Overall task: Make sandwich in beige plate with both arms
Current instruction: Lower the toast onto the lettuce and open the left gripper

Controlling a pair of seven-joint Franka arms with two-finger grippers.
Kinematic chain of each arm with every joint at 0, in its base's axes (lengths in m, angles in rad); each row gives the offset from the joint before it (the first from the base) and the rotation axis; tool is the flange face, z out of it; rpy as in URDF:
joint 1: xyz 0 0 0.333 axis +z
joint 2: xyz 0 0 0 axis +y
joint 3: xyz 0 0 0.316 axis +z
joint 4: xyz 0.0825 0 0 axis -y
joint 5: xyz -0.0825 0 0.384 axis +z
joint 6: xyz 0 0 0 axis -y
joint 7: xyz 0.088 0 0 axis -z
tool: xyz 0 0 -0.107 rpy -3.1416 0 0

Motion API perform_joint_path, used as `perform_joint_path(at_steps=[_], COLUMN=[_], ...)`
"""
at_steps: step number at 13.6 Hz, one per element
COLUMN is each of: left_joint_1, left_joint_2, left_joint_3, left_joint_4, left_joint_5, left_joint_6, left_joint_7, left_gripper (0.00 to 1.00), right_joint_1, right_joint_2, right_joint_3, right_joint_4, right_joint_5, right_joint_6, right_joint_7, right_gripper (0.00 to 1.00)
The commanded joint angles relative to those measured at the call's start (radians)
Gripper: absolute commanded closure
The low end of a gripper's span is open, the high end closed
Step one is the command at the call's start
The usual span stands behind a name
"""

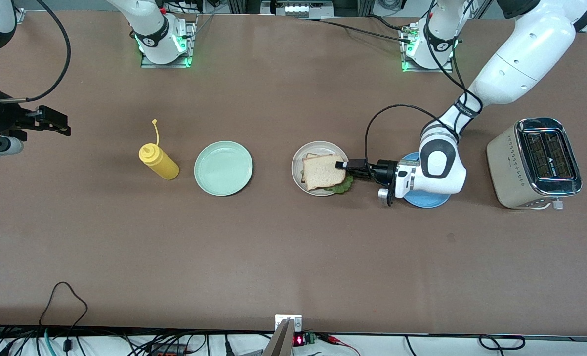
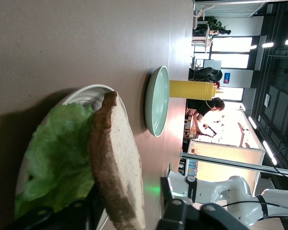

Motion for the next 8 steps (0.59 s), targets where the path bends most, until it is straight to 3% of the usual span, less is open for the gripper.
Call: perform_joint_path(at_steps=[1,8], left_joint_1=[-0.007,0.028], left_joint_2=[-0.004,-0.048], left_joint_3=[0.010,0.012], left_joint_4=[0.018,0.001], left_joint_5=[-0.011,0.018], left_joint_6=[0.001,-0.005], left_joint_7=[0.023,0.037], left_gripper=[0.00,0.00], right_joint_1=[-0.004,-0.005], right_joint_2=[-0.018,-0.018], right_joint_3=[0.005,0.003], right_joint_4=[-0.015,-0.013], right_joint_5=[0.000,0.000], right_joint_6=[-0.004,-0.006], right_joint_7=[0.004,0.004], right_gripper=[0.00,0.00])
